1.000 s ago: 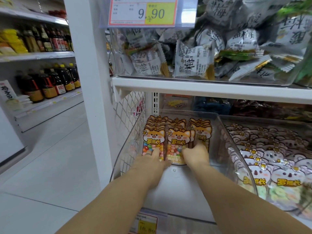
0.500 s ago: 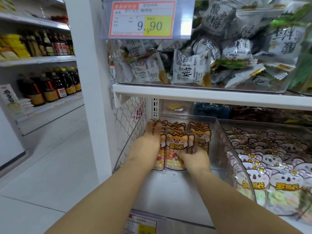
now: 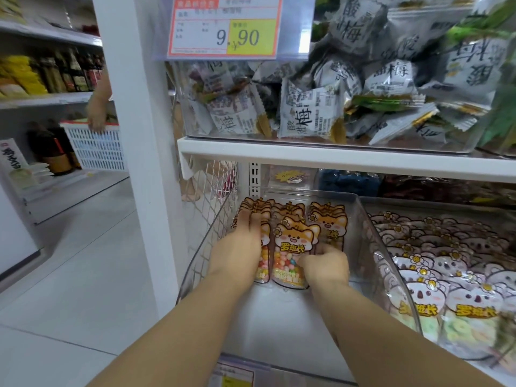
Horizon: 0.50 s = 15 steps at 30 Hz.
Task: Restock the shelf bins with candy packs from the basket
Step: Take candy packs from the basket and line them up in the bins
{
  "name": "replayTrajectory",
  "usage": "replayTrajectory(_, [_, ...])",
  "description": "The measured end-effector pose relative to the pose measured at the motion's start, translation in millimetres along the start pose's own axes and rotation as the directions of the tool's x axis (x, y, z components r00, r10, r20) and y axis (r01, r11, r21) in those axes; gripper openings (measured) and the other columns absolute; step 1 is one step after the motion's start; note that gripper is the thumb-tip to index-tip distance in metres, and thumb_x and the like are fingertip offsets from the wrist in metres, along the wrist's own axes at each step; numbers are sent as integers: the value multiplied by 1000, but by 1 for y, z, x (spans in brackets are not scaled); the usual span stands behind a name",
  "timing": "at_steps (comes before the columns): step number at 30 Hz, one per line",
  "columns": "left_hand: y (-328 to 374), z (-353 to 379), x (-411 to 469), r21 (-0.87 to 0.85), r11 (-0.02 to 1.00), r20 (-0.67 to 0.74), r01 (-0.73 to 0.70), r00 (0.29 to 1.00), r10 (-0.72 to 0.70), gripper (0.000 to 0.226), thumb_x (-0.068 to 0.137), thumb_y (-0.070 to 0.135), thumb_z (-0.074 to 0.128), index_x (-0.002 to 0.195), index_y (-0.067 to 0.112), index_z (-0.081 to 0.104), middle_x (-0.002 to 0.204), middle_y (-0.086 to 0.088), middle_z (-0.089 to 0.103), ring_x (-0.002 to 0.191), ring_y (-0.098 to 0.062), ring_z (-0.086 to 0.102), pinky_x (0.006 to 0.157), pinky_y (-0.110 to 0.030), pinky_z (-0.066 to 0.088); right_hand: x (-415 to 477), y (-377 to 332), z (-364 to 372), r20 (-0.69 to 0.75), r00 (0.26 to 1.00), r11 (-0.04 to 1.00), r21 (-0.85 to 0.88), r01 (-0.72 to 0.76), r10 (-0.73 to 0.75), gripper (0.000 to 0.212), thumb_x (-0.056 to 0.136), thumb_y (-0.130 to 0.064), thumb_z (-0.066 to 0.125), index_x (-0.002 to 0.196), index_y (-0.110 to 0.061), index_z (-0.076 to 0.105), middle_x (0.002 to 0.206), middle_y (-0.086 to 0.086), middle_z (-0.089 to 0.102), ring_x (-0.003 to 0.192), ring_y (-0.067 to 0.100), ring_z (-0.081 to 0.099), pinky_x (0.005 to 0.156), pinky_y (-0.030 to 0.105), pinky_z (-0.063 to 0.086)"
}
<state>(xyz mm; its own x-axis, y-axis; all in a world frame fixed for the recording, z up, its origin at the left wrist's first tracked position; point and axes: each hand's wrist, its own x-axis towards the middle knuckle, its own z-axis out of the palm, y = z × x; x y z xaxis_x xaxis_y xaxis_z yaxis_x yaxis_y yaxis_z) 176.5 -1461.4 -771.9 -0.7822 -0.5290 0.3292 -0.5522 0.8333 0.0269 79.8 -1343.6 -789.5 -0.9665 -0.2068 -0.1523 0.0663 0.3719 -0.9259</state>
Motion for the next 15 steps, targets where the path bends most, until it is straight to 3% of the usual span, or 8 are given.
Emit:
replayTrajectory(3, [1, 2, -2, 12, 1000, 2, 8, 1000, -8, 81, 87, 3, 62, 153, 17, 17, 154, -5, 16, 91, -31, 69, 69, -43, 59, -4, -1, 1, -34, 999, 1000, -13, -28, 27, 39, 77, -12, 71, 115, -21, 70, 98, 4, 69, 106, 32, 60, 90, 44, 55])
replayTrajectory(8, [3, -5, -6, -11, 999, 0, 40, 999, -40, 68, 88, -1, 54, 146, 19, 26, 150, -6, 19, 91, -30, 69, 66, -39, 53, -5, -4, -4, -7, 1000, 998, 67, 12, -12, 37, 84, -5, 63, 120, -15, 67, 91, 2, 63, 95, 30, 61, 84, 38, 54])
replayTrajectory(11, [4, -6, -8, -28, 999, -6, 46, 999, -46, 65, 88, -1, 52, 145, 22, 28, 149, -6, 20, 88, -31, 68, 65, -40, 51, -8, -6, -3, 11, 1000, 976, 217, 0, -2, 35, 89, -20, 63, 124, -18, 66, 105, 2, 69, 100, 29, 63, 94, 42, 53])
replayTrajectory(13, [3, -6, -9, -37, 998, -4, 46, 999, -46, 64, 89, -1, 50, 145, 22, 29, 149, -6, 20, 89, -32, 68, 65, -41, 51, -10, -8, -4, -8, 1000, 950, 311, -24, 28, 25, 90, -27, 60, 110, -18, 71, 106, 4, 71, 102, 31, 64, 96, 48, 51])
replayTrajectory(15, [4, -6, -10, -31, 998, -8, 46, 999, -47, 64, 89, -1, 50, 145, 21, 29, 149, -7, 19, 89, -31, 69, 65, -41, 51, -12, -10, -8, -67, 997, 934, 358, -13, 40, 20, 91, -26, 55, 82, -15, 69, 89, 7, 70, 93, 31, 63, 92, 46, 51])
